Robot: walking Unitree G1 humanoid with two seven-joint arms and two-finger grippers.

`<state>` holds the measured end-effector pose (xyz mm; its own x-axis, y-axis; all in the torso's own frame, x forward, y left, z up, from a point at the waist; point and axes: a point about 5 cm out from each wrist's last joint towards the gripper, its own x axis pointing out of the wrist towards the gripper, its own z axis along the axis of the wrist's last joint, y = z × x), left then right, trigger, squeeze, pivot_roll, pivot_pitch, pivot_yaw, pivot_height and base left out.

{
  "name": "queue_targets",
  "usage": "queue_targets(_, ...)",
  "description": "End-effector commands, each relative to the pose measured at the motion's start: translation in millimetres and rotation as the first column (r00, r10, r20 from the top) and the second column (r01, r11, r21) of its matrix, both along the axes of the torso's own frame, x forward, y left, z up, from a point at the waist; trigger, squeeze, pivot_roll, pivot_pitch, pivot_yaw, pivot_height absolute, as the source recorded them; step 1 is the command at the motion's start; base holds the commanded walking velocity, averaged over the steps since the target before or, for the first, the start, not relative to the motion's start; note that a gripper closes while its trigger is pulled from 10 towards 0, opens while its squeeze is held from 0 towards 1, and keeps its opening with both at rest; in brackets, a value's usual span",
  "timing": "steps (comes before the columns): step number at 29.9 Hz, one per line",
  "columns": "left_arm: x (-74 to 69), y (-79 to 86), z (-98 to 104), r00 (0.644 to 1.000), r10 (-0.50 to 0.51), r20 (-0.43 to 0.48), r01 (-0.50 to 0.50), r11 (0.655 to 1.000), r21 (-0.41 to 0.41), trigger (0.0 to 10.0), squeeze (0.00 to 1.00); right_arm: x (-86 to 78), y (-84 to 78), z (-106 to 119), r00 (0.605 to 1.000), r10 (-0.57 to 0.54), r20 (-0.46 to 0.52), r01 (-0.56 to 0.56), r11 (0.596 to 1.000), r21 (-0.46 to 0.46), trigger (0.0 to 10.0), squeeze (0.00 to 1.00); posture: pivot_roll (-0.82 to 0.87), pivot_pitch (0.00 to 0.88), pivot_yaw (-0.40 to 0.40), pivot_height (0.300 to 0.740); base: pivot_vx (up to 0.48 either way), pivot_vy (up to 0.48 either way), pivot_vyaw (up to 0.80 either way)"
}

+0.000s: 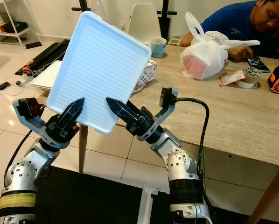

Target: Restocking fridge

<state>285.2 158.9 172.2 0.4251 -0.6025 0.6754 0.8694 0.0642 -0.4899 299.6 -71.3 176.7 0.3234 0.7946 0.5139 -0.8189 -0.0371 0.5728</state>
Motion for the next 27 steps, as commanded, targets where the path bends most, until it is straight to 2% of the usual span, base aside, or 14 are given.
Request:
queue_targets(1,-0.1,3.8,1.4,1.0,0.009,0.007,-0.009,1.0,0.002,0.0,0.0,-3.4,2.6,4.3,0.999,0.019,0.033,-0.02,1.0,0.005,0.0,0.0,-0.06,0.0,0.016,0.74,0.0,0.0,0.0)
queue_targets(6,-0.1,4.0,0.9,1.0,0.011,0.005,-0.011,1.0,0.005,0.0,0.0,-3.2,2.9,3.5,0.999,0.013,0.033,-0.013,1.0,0.001,0.0,0.0,-0.06,0.0,0.016,0.74,0.0,0.0,0.0)
queue_targets(7,0.0,4.5,0.2,1.0,0.015,0.003,-0.015,1.0,0.008,0.0,0.0,-2.3,3.2,2.2,0.999,-0.011,0.046,0.012,1.0,-0.019,1.9,0.0,-0.06,0.0,0.016,0.74,0.0,0.0,0.0)
queue_targets(8,0.0,4.5,0.2,1.0,0.015,0.003,-0.015,1.0,0.008,0.0,0.0,-2.3,3.2,2.2,0.999,-0.011,0.046,0.012,1.0,-0.019,1.9,0.0,-0.06,0.0,0.016,0.74,0.0,0.0,0.0)
queue_targets(9,0.1,4.9,-0.3,1.0,0.017,0.002,-0.017,1.0,0.01,0.0,0.0,-1.6,3.5,1.4,0.998,-0.029,0.055,0.031,0.999,-0.033,10.0,0.0,-0.06,0.0,0.016,0.74,0.0,0.0,0.0)
queue_targets(10,0.2,5.9,-0.6,1.0,0.022,0.001,-0.022,1.0,0.01,0.0,0.0,-0.4,3.7,-1.8,0.996,-0.058,0.068,0.062,0.997,-0.053,10.0,0.0,-0.06,0.0,0.017,0.74,0.0,0.0,0.0)
queue_targets(11,0.6,7.4,-0.2,1.0,0.029,0.001,-0.029,1.0,0.009,0.0,0.0,1.9,1.7,-3.9,0.994,-0.087,0.059,0.089,0.995,-0.046,10.0,1.0,-0.06,0.0,0.017,0.74,0.0,0.0,0.0)
queue_targets(18,0.7,13.1,0.0,0.999,0.053,0.001,-0.053,0.999,0.007,0.0,0.0,1.0,-6.1,-9.5,0.994,-0.094,0.055,0.096,0.995,-0.027,10.0,1.0,-0.06,0.0,0.017,0.74,0.0,0.0,0.0)
queue_targets(27,-8.0,36.6,-9.4,0.995,0.095,0.006,-0.095,0.994,0.048,0.0,0.0,-16.4,-26.5,-40.9,0.999,0.001,0.051,0.004,0.996,-0.094,10.0,1.0,-0.06,0.0,0.017,0.74,0.0,0.0,0.0)
